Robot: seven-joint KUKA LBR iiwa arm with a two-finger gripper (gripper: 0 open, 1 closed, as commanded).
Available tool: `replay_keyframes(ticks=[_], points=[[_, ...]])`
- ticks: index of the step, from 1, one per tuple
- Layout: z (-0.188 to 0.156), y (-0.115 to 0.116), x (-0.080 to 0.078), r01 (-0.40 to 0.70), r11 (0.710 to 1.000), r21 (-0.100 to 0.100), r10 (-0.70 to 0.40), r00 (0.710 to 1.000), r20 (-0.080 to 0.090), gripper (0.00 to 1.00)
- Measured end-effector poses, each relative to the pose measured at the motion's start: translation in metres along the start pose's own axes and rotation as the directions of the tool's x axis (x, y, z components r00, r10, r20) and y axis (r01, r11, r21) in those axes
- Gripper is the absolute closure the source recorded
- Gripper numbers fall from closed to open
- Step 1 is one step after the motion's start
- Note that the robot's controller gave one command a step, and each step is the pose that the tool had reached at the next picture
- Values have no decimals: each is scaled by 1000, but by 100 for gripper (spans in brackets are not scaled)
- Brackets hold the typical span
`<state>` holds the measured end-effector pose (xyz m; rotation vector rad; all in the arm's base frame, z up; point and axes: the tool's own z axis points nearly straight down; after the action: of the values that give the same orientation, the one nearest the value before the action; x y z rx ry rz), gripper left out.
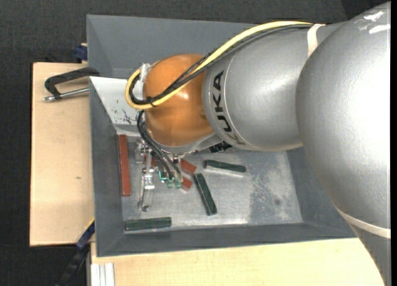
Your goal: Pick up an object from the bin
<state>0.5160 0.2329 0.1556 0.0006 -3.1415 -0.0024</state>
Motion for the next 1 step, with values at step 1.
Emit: replay_keyframes(ticks=[1], points=[[53, -11, 2, 29, 1000, -2, -29, 1000, 6, 0]])
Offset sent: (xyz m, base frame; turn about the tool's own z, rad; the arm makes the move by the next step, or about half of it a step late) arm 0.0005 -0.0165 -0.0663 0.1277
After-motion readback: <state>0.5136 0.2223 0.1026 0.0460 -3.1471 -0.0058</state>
